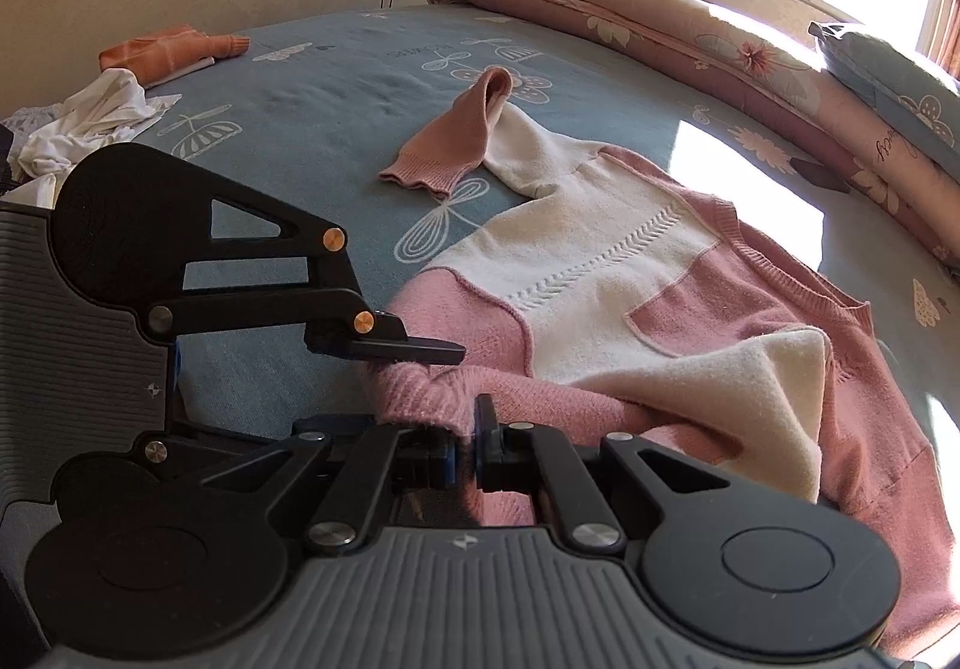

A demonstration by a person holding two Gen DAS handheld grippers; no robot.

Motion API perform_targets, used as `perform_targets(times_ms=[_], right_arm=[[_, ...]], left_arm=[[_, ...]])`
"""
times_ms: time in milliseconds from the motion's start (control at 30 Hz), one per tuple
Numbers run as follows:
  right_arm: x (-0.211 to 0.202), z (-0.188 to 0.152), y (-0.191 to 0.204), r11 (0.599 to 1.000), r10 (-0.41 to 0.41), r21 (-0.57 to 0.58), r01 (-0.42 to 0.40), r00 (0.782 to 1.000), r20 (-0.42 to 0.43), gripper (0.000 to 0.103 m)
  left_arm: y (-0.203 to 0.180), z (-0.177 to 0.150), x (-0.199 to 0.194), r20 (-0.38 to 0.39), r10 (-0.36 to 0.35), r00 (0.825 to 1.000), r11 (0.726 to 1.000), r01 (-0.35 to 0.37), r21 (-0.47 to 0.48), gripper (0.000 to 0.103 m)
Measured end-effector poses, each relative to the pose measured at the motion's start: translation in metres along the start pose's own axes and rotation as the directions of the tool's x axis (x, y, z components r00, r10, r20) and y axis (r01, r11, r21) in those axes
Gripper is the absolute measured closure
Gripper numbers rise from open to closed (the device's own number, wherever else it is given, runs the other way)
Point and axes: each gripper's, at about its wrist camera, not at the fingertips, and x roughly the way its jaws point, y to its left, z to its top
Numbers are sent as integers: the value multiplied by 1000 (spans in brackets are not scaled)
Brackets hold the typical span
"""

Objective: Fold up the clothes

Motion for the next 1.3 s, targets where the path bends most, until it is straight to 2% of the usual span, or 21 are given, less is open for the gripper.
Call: perform_targets(times_ms=[100, 167, 200, 300, 433, 533, 667, 767, 833, 900, 1033, 1167, 1300], right_arm=[[-7, -5, -2, 1000, 12, -6, -12, 999, 33, 87], [-14, -11, -5, 1000, 24, 1, -24, 998, 57, 72], [-18, -16, -7, 1000, 22, 3, -22, 998, 66, 69], [-27, -37, -17, 1000, 10, 29, -12, 997, 70, 67], [-31, -65, -44, 987, -3, 162, -5, 999, 51, 66], [-30, -80, -73, 947, -48, 321, 27, 997, 58, 65], [-13, -97, -123, 833, -80, 554, 20, 993, 85, 57], [5, -103, -145, 772, -58, 635, -35, 990, 125, 53], [14, -104, -151, 755, -40, 652, -65, 989, 145, 52], [22, -101, -151, 762, -28, 643, -79, 988, 155, 51], [32, -94, -142, 809, -5, 581, -93, 986, 165, 47], [44, -91, -131, 858, 8, 506, -85, 988, 153, 47], [47, -92, -130, 880, 15, 467, -87, 988, 156, 45]], left_arm=[[9, -2, -4, 0, 58, 998, 998, -58, -17, 86], [20, -3, -8, 4, 85, 996, 995, -85, -52, 86], [26, -3, -10, 0, 94, 996, 993, -94, -68, 86], [43, -4, -13, -4, 127, 992, 987, -127, -101, 86], [61, -9, -11, -16, 144, 989, 981, -145, -132, 86], [57, -4, -13, -20, 150, 988, 979, -151, -138, 86], [60, -3, -10, -20, 155, 988, 977, -157, -145, 85], [62, -6, -6, -35, 160, 986, 976, -164, -141, 85], [67, -15, 1, -72, 171, 983, 974, -180, -141, 85], [76, -26, 10, -126, 188, 974, 964, -207, -167, 85], [99, -46, 35, -230, 169, 958, 940, -227, -254, 85], [103, -53, 56, -273, 175, 946, 938, -244, -245, 85], [115, -62, 74, -313, 185, 932, 931, -269, -249, 85]])
